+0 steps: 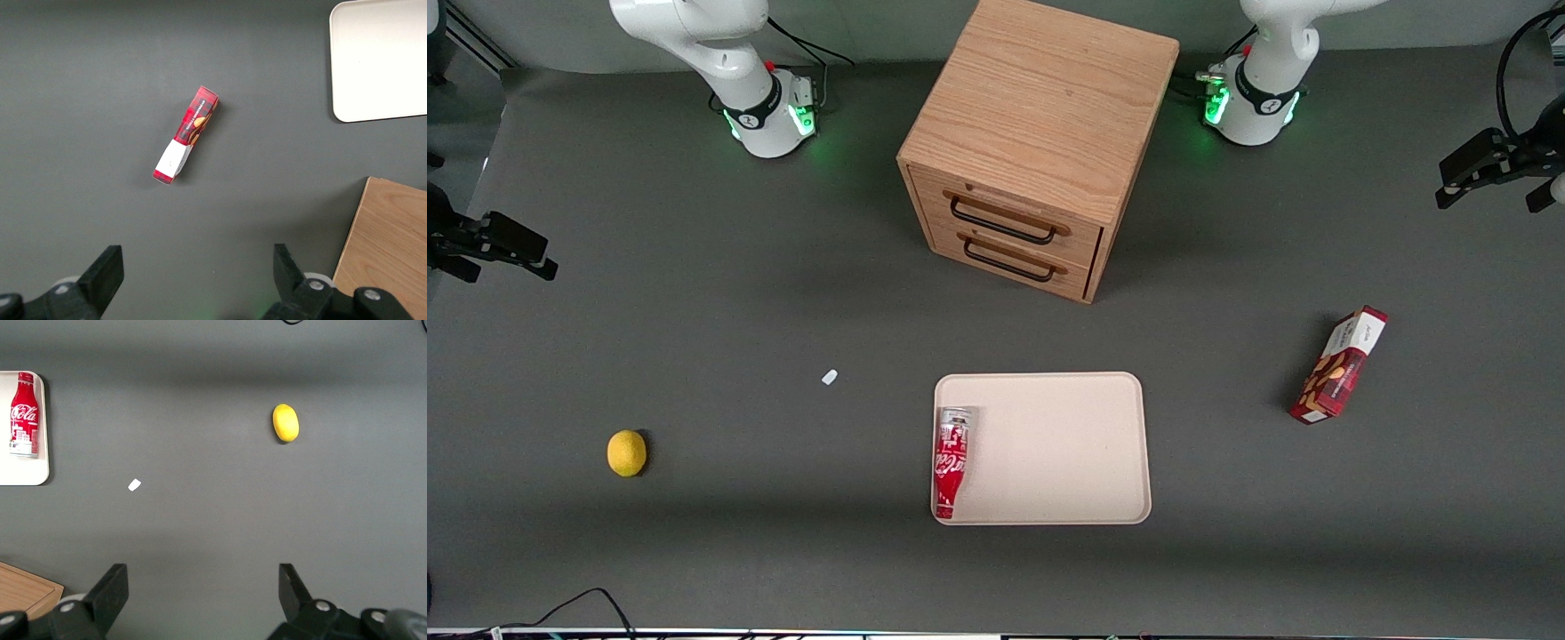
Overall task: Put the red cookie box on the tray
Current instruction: 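Move the left gripper toward the red plaid cookie box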
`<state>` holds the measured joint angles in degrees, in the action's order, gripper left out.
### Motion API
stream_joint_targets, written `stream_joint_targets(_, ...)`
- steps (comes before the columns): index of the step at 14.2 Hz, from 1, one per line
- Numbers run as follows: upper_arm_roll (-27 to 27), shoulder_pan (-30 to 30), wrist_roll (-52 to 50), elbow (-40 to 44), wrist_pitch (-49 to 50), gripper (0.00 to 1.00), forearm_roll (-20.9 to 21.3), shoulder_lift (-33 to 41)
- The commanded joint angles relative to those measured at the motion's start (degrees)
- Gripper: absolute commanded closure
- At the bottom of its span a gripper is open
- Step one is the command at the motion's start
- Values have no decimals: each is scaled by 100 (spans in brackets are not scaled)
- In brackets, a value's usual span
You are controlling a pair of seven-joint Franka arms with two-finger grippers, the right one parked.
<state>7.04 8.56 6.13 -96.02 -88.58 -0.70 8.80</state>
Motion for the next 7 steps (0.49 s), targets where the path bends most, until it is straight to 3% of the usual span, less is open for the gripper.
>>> stream_joint_targets(1,52,75,134,-48,7,0,-44,69)
stream_joint_targets(7,52,66,178,-31,-264,0,-1,-466)
